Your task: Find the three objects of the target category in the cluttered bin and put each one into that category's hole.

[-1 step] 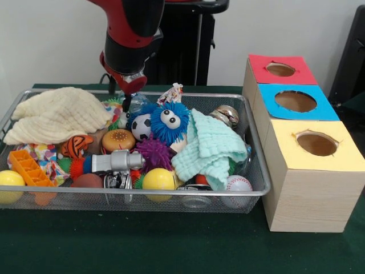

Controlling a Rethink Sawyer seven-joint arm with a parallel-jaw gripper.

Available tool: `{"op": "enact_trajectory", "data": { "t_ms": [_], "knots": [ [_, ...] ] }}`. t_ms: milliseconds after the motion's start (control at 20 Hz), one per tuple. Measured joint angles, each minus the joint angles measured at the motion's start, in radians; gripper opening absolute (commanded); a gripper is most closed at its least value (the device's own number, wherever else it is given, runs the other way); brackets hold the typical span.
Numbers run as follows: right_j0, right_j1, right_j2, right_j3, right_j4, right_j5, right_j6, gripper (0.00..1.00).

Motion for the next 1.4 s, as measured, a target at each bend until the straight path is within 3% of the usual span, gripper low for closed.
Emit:
{"op": "enact_trajectory", "data": {
  "t_ms": [600,1400],
  "knots": [
    [0.007,-0.002,-0.014,-0.006,0.027,0.108,0.0,1.0],
    [-0.005,-0.002,-0.014,-0.005,0.119,0.093,0.0,1.0]
  ]
}}
